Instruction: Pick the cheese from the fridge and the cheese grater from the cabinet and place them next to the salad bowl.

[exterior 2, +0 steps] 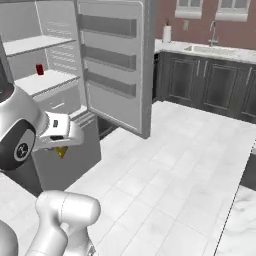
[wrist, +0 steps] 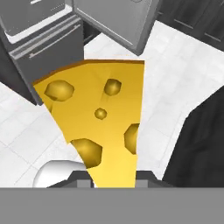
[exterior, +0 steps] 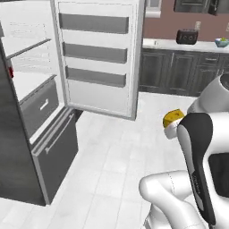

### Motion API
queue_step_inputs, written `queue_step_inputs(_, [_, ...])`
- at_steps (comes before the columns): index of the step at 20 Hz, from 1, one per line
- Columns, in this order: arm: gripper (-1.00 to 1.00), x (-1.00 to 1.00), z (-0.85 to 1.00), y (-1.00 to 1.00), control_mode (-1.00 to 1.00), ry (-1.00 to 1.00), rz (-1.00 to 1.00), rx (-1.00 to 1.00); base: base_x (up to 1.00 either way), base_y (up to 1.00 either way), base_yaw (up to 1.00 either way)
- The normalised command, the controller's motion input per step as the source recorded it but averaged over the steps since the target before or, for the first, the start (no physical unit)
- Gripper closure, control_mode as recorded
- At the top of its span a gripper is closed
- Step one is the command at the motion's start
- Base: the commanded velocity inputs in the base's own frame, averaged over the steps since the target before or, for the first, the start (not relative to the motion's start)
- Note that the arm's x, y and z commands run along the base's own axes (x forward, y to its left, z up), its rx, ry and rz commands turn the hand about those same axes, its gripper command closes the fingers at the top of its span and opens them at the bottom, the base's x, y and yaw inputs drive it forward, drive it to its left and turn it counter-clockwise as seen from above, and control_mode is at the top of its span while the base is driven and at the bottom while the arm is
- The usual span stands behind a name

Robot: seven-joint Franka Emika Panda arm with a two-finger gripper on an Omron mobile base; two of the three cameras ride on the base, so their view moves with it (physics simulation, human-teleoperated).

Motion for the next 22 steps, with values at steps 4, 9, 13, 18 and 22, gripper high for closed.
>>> queue_step_inputs(4, [1.0,0.0,0.0,0.0,1.0,0.0,0.0,0.0,0.46,0.02,-0.76])
queue_step_inputs(9, [1.0,0.0,0.0,0.0,1.0,0.0,0.0,0.0,0.9,0.1,-0.59])
queue_step_inputs(13, [1.0,0.0,0.0,0.0,1.0,0.0,0.0,0.0,1.0,0.16,-0.22])
queue_step_inputs(18, [1.0,0.0,0.0,0.0,1.0,0.0,0.0,0.0,1.0,0.0,-0.11])
queue_step_inputs(22, [1.0,0.0,0.0,0.0,1.0,0.0,0.0,0.0,1.0,0.03,-0.13])
